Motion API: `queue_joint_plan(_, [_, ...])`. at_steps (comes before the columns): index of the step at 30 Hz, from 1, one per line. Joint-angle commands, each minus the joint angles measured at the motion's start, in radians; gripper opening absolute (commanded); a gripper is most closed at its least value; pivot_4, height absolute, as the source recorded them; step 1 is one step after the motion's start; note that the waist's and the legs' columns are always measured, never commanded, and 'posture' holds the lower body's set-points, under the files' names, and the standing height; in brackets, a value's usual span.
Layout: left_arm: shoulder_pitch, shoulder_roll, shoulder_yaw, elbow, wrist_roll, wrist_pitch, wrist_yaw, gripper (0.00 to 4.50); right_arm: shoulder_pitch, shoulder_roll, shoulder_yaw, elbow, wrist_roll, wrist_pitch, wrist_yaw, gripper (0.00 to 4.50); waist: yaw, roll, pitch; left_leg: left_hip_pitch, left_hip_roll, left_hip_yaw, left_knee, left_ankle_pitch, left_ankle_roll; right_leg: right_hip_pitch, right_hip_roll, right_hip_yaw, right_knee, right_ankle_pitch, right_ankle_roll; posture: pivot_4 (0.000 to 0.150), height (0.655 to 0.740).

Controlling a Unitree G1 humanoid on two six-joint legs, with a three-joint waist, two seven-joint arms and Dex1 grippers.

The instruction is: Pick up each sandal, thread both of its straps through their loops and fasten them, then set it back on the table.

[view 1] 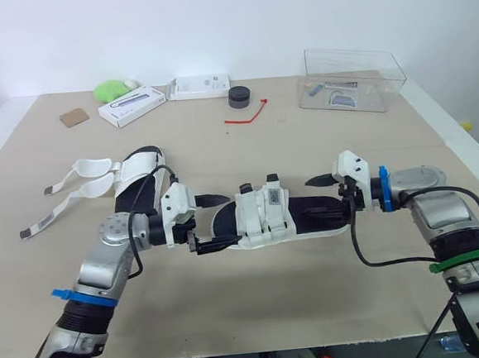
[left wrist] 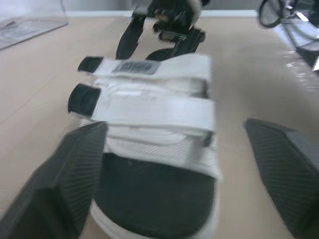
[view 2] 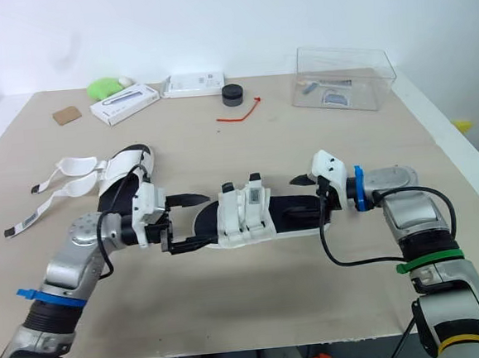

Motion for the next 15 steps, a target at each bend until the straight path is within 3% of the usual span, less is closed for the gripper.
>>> queue_joint_plan(1, [0.045, 0.057, 0.048, -0.092, -0.074, 0.042, -0.047, 4.47, -0.028, 0.072, -0.015, -0.072, 0.036, 0.030, -0.030, 4.50, -0.002, 0.000, 0.000, 0.000, 0.000, 0.000, 0.000, 0.000, 0.000, 0.000, 0.000, 0.000, 0.000, 0.000, 0.000, 0.150, 0.7400])
queue_joint_plan(7, [0.091, 0.100, 0.059, -0.142, -0.092, 0.035, -0.067, 4.47, -0.051, 0.160, -0.007, -0.038, 0.006, 0.011, -0.069, 4.50, 0.008, 0.001, 0.001, -0.001, 0.000, -0.003, 0.000, 0.002, -0.003, 0.000, -0.001, -0.001, 0.001, 0.000, -0.001, 0.150, 0.7400])
queue_joint_plan(10, [0.095, 0.103, 0.065, -0.156, -0.096, 0.029, -0.068, 4.50, -0.052, 0.178, -0.008, -0.029, 0.006, 0.033, -0.073, 3.73, 0.006, 0.001, 0.001, -0.001, -0.001, -0.002, 0.001, 0.002, -0.004, 0.000, -0.002, -0.001, 0.001, 0.000, 0.000, 0.150, 0.7400])
queue_joint_plan(15, [0.131, 0.125, 0.078, -0.191, -0.107, 0.019, -0.093, 4.50, -0.015, 0.183, -0.018, -0.078, 0.025, 0.074, -0.069, 1.23, 0.005, 0.001, 0.001, -0.001, -0.001, -0.002, 0.001, 0.002, -0.004, 0.000, -0.002, -0.001, 0.001, 0.000, 0.000, 0.150, 0.7400])
